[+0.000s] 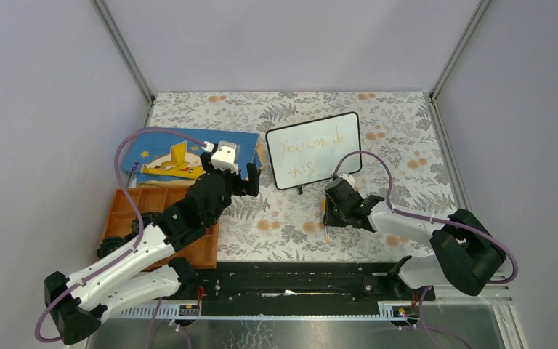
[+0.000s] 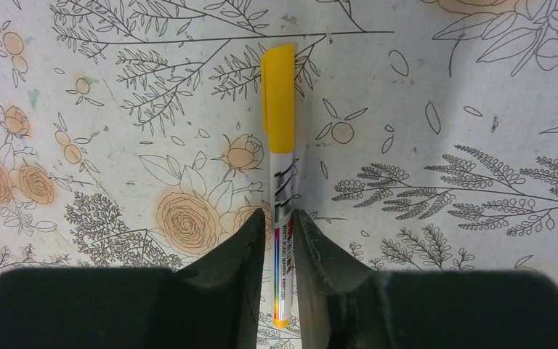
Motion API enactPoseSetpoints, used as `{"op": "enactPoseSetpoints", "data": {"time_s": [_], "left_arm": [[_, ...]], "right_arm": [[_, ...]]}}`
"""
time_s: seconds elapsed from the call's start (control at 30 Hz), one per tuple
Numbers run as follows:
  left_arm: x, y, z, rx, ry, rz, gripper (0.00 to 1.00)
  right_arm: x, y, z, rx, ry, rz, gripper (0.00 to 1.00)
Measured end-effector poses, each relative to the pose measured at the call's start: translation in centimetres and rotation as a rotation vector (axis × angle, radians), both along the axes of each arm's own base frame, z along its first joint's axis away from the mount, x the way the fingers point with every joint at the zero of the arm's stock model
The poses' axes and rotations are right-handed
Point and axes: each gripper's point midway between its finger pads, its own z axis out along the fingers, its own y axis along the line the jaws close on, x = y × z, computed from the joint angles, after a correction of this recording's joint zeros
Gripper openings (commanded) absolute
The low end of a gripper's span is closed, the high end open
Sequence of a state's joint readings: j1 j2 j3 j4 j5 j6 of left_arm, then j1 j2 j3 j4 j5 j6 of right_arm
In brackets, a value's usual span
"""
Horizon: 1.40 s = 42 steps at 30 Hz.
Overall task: Write a sentence on the whiteboard
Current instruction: Place the whiteboard marker at the center of the board.
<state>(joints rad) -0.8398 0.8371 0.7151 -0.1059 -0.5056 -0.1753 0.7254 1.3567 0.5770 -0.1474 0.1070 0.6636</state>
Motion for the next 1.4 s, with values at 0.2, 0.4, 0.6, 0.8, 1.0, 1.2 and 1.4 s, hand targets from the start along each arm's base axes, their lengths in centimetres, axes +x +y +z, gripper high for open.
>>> {"op": "enactPoseSetpoints", "data": {"time_s": [0.2, 0.4, 0.6, 0.8, 1.0, 1.2, 1.4], "left_arm": [[-0.04, -0.05, 0.00, 0.003, -0.001, -0.003, 0.99], [-0.04, -0.05, 0.00, 0.005, -0.002, -0.004, 0.99], [-0.03, -0.06, -0.05, 0.007, -0.001, -0.004, 0.99], [-0.03, -0.07, -0.06, 0.008, -0.001, -0.004, 0.99], [-0.03, -0.09, -0.08, 0.008, 0.000, -0.005, 0.99], [-0.03, -0.09, -0.08, 0.008, 0.000, -0.005, 0.99], [-0.05, -0.12, -0.08, 0.009, -0.001, -0.006, 0.99]], "right_arm": [[-0.03, 0.06, 0.05, 0.013, -0.009, 0.002, 0.32], [-0.07, 0.23, 0.14, 0.031, -0.020, 0.006, 0.36], [-0.08, 0.37, 0.22, 0.042, -0.024, 0.010, 0.39], [-0.06, 0.48, 0.26, 0.048, -0.024, 0.011, 0.47], [-0.10, 0.87, 0.48, 0.070, -0.023, 0.015, 0.54], [-0.11, 0.91, 0.55, 0.073, -0.023, 0.015, 0.55], [-0.14, 0.87, 0.58, 0.071, -0.022, 0.015, 0.56]]}}
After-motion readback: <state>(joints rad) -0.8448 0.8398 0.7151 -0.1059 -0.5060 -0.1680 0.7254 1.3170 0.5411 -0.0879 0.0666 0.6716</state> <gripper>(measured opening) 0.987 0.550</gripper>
